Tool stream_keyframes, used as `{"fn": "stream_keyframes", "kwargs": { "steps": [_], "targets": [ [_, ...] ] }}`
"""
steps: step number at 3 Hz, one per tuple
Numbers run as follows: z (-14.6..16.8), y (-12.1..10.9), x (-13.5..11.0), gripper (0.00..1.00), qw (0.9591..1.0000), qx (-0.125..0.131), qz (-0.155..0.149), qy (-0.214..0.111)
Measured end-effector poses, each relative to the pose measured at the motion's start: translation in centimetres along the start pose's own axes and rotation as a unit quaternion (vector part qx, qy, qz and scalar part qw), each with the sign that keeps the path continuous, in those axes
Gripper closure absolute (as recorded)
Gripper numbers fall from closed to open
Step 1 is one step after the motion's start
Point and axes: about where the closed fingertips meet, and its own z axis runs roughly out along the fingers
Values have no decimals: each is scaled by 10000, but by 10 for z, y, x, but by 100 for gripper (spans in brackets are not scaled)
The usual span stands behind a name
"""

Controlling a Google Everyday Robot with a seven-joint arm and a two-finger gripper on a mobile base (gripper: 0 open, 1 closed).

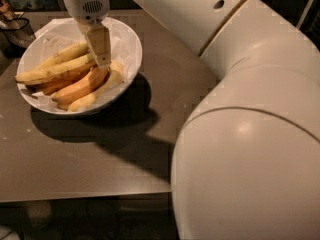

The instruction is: Pick banana from white bowl

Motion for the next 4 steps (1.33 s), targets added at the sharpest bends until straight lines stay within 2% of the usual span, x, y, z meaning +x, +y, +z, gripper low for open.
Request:
{"fn": "stream_keyframes", "kwargs": {
  "steps": [1, 2, 4],
  "targets": [
    [8, -8, -9, 30, 9999, -67, -64, -86],
    [15, -16, -17, 38, 9996, -139, -15, -233],
    [24, -38, -30, 36, 9988, -181, 170, -429]
  ]
}}
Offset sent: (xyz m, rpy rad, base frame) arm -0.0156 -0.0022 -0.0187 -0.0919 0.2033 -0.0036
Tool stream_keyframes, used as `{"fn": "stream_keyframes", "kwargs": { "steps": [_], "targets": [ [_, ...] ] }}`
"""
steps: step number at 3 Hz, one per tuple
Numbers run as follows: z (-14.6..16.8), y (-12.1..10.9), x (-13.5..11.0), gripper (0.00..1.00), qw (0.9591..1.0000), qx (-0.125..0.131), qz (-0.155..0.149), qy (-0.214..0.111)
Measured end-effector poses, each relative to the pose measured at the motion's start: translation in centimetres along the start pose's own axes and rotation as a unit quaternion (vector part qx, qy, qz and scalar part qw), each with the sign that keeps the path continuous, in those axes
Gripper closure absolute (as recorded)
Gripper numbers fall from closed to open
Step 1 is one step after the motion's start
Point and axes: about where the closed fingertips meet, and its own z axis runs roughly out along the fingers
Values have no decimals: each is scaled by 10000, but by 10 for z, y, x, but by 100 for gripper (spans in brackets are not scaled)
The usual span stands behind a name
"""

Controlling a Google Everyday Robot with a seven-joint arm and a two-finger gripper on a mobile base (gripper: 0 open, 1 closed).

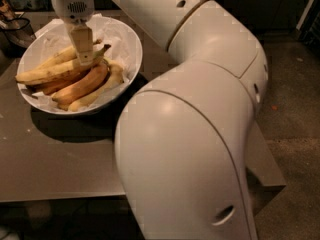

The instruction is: Pick banana from white bowl

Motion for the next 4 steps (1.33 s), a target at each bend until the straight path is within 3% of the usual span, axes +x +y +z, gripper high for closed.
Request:
{"fn": "stream_keyframes", "kwargs": {
  "steps": [2, 4],
  "targets": [
    [14, -2, 1, 38, 9977, -258, 527, -342],
    [21, 8, 5, 38, 9921, -548, 993, -544]
  ]
}}
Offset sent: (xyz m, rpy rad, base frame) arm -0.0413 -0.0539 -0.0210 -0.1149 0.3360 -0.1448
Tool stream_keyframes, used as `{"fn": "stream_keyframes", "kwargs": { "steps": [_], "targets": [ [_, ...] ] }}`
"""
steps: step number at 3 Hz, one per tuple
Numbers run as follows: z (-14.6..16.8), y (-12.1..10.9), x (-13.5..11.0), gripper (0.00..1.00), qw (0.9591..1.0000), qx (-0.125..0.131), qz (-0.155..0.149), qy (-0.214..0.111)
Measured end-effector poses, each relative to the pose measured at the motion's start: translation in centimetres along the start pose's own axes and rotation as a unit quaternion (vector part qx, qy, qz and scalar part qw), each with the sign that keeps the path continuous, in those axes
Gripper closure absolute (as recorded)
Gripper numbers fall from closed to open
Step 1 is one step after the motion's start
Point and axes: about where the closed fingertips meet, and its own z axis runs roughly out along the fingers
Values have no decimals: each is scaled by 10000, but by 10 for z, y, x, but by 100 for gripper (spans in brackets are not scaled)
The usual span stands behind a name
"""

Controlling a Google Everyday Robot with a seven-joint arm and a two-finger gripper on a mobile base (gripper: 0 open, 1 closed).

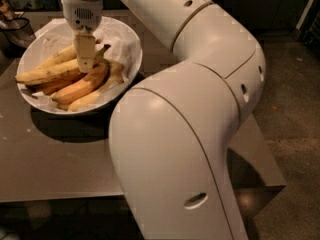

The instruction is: Pick banana from white bowl

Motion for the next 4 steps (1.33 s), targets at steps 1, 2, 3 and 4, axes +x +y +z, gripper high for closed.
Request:
{"fn": "stream_keyframes", "kwargs": {
  "steps": [1, 2, 3, 4],
  "targets": [
    [4, 0, -2, 38, 9999, -78, 77, -31],
    [9, 0, -6, 38, 9998, -165, 97, -67],
    [16, 4, -8, 38, 9994, -310, 130, -120],
    [23, 13, -6, 38, 9983, -522, 197, -196]
  ]
}}
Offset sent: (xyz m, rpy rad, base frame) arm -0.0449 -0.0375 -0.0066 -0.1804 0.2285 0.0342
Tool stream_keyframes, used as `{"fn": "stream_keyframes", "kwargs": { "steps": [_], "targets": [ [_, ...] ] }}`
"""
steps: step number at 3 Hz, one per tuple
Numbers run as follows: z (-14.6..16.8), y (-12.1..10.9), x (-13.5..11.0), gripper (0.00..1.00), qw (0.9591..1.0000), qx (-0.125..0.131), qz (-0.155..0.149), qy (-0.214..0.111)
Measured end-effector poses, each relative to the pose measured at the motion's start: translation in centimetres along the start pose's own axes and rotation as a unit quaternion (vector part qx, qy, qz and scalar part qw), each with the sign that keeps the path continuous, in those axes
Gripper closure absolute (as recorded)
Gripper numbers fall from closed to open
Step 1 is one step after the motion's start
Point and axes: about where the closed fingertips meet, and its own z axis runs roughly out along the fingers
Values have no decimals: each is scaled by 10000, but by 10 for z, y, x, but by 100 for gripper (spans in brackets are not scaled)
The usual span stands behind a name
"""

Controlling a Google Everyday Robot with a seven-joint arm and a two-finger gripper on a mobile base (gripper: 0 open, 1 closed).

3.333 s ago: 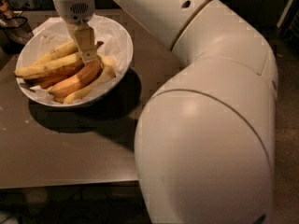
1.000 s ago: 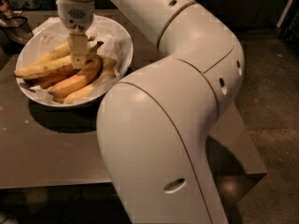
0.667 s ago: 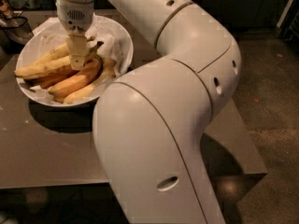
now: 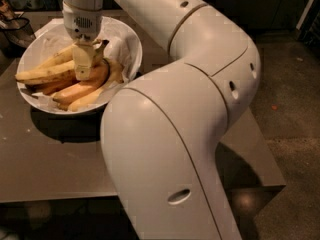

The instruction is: Pick banana from white bowl

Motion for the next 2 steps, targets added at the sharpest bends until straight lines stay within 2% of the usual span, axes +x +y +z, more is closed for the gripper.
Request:
{"fn": "stream_keyframes", "kwargs": {
  "steps": [1, 2],
  "targets": [
    [-5, 0, -1, 56, 10000, 0, 0, 0],
    [-7, 0, -2, 79, 10000, 0, 0, 0]
  ]
}}
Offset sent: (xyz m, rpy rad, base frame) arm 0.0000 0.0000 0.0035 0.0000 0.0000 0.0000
